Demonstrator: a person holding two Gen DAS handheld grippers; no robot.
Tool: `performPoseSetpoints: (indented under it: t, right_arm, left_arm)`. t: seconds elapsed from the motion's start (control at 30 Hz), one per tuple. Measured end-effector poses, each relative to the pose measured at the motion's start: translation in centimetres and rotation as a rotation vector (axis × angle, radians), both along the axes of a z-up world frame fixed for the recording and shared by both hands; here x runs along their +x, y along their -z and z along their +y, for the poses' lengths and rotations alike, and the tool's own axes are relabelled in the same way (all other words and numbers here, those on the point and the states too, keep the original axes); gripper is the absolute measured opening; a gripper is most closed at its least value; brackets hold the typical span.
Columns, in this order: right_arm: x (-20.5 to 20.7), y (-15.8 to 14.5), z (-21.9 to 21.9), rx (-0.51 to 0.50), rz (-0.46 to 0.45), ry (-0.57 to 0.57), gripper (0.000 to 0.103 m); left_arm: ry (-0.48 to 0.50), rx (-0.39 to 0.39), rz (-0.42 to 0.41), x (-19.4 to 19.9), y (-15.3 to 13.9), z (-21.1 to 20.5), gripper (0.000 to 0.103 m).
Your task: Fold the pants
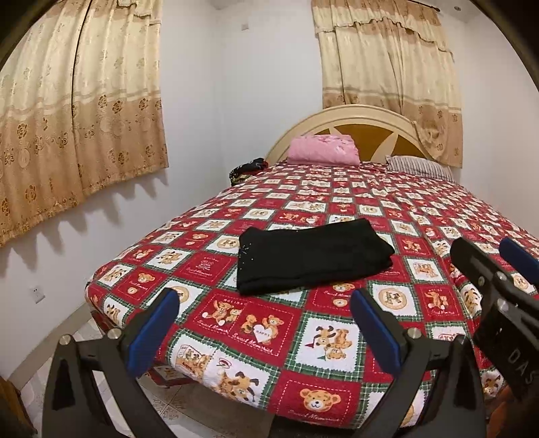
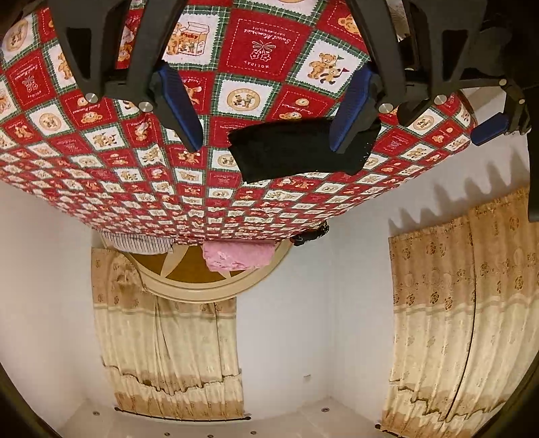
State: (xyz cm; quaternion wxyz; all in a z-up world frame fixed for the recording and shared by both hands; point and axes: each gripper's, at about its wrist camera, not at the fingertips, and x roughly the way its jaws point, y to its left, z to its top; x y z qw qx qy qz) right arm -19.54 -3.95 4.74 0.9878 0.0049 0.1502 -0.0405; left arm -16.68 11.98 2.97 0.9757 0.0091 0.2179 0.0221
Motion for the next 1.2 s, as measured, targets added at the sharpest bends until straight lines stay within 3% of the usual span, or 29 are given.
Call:
performPoseSetpoints:
  t: [0.27,1.03,1.2]
  right_arm:
    - [0.5,0.7,-1.4,0.058,0.038,0.018,0.079]
    - [0.3,0.9,-1.1,0.062,0.049,0.011,0.079]
    - [0.2,0.9,-1.1,0.066,0.045,0.015,0.079]
  left_arm:
    - [-0.001,-0.002,0.014,-0.1,0.0,-0.3,0.103]
    - [-0.003,0.011,0.016,0.0,0.1,-0.4,0.103]
    - [0.001,0.013,0.048,0.5,0.4,-0.5,0.103]
